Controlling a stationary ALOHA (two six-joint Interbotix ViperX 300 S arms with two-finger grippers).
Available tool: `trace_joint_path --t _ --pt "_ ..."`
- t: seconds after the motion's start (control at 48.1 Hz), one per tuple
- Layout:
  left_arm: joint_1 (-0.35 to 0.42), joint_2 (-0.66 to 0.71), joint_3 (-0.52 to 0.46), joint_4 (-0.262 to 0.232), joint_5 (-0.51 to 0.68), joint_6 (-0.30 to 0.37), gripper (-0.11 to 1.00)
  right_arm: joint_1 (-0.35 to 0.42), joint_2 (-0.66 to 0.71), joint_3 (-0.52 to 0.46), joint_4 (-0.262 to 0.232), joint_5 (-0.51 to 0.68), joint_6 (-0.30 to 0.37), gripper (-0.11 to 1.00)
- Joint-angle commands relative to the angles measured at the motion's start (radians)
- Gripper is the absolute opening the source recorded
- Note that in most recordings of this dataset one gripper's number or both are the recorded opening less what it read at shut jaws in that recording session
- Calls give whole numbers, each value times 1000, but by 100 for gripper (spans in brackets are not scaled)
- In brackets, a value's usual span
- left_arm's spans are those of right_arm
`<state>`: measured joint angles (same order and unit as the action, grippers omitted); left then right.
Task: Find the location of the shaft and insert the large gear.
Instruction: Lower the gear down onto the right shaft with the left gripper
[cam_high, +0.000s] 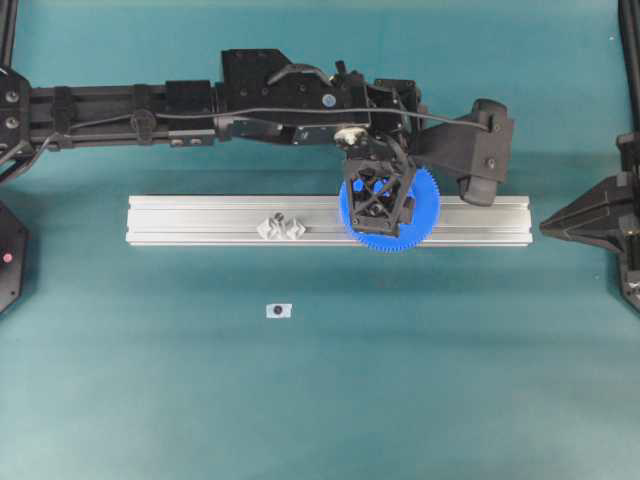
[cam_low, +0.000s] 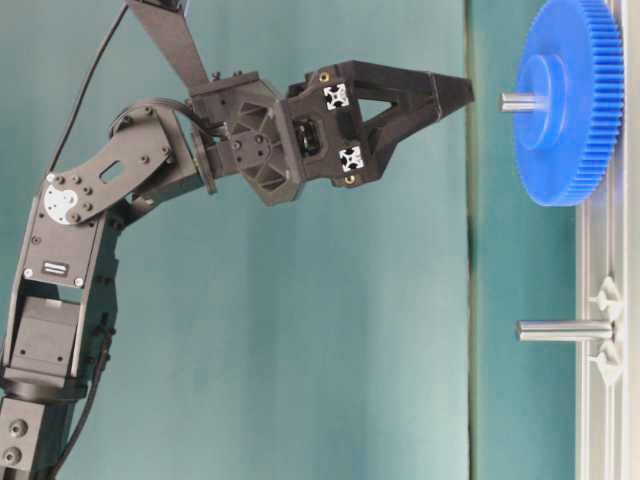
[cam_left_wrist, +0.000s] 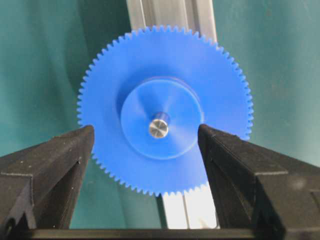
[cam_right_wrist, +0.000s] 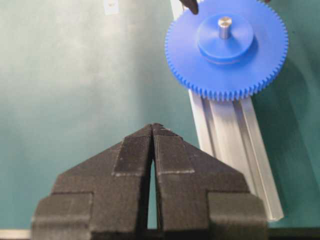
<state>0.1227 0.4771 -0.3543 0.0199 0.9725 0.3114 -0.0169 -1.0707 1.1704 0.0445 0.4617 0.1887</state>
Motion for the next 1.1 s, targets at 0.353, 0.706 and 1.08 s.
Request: trace_joint_path --t 0.353,0.706,1.08 --pt "-2 -26 -23 3 6 -14 82 -3 0 -9 0 -5 9 4" --pt "-3 -28 -21 3 35 -77 82 -2 -15 -6 -2 0 9 4" --pt "-3 -52 -21 2 49 -114 82 -2 -17 -5 -2 0 9 4"
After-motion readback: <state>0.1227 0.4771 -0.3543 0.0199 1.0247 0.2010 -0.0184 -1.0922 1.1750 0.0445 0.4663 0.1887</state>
